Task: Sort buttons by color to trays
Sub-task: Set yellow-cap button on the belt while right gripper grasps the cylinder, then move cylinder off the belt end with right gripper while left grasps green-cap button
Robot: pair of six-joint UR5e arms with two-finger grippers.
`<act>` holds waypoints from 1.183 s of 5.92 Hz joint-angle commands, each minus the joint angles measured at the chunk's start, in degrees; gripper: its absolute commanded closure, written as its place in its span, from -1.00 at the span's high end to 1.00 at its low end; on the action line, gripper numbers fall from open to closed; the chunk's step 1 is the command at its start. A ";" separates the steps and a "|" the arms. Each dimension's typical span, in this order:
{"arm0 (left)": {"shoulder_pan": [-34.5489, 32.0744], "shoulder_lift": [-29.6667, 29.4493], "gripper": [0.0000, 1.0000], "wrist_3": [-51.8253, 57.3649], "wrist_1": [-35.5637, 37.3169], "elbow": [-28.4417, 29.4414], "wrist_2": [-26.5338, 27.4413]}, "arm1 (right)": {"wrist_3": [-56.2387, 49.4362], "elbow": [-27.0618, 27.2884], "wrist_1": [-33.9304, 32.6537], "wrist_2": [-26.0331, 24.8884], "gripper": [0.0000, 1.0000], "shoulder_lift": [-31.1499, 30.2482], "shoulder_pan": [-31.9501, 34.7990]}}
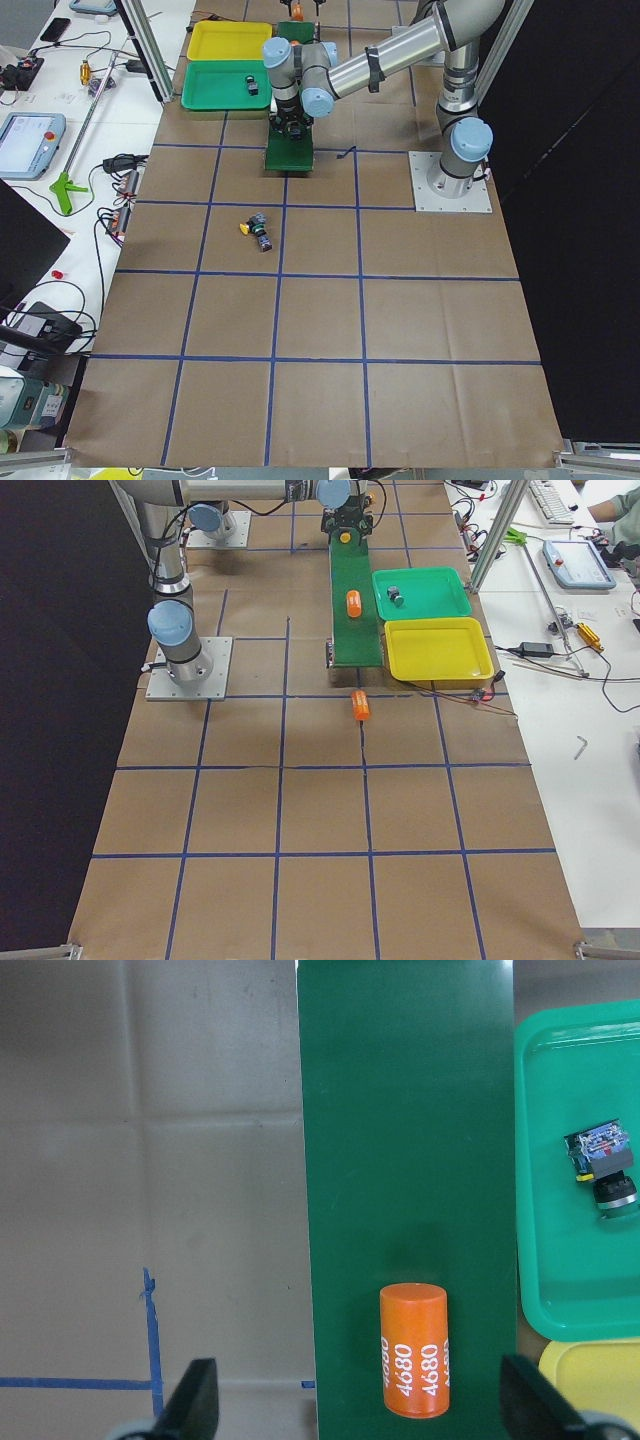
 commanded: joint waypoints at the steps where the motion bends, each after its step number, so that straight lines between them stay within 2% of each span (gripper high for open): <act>1: 12.45 0.82 0.98 -0.21 0.27 1.08 -0.60 | -0.03 0.00 -0.09 0.00 1.00 0.08 0.00; 2: 18.80 0.12 0.98 -0.22 0.36 2.31 -0.78 | -0.37 0.00 -0.09 0.09 1.00 0.08 0.00; 3: 21.73 -1.88 0.98 1.52 0.88 5.19 -0.70 | -0.55 0.09 -0.26 0.44 1.00 0.43 0.09; 5: 25.35 -7.67 0.98 1.63 0.97 12.83 -0.79 | 0.93 4.28 -13.47 0.70 1.00 4.90 0.35; 6: 27.28 -12.14 0.98 1.98 2.11 16.34 -0.79 | 3.12 5.70 -15.36 0.79 1.00 5.35 0.79; 7: 27.56 -14.62 0.98 5.98 2.81 16.90 -0.35 | 4.01 5.71 -19.65 0.79 1.00 7.88 3.05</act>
